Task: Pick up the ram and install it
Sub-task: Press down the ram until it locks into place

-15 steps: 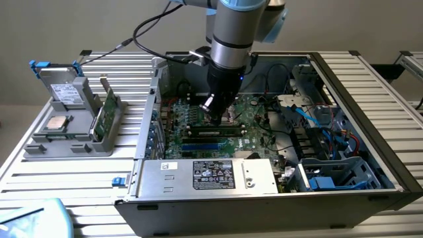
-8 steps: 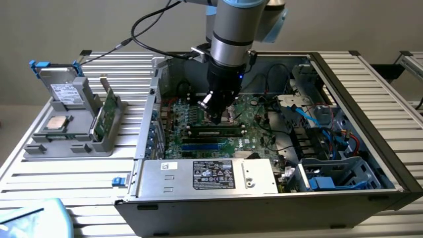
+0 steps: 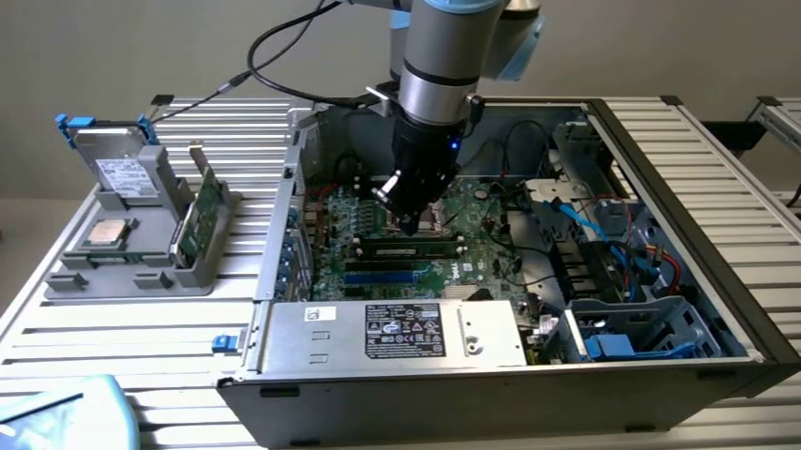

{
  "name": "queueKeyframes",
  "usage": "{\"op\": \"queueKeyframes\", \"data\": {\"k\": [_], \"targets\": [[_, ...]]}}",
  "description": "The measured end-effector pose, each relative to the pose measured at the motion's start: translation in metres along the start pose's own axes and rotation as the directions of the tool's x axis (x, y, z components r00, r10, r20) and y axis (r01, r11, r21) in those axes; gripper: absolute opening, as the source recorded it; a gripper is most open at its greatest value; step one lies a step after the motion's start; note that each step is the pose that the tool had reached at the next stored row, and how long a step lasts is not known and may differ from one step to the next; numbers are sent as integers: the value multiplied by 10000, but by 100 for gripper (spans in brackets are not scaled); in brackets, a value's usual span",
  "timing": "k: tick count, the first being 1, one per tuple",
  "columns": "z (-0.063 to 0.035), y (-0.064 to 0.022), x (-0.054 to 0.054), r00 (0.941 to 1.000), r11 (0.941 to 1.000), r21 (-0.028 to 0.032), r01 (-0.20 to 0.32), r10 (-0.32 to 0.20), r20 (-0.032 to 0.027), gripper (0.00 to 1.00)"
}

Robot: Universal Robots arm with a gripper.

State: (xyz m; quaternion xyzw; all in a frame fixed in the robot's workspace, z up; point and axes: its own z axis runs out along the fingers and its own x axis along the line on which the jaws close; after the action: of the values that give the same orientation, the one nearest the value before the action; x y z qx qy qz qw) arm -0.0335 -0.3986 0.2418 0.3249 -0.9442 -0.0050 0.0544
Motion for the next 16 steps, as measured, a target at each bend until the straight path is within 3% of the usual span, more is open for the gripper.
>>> {"op": "queueKeyframes", "data": {"k": [5,12,16], "targets": [[-1,0,1,9987,9987,106,-506,506,-34,11],[0,0,0,9927,9926,235,-1193,1188,209,11],[0,0,0,9853,9854,225,-1689,1682,298,11]]}}
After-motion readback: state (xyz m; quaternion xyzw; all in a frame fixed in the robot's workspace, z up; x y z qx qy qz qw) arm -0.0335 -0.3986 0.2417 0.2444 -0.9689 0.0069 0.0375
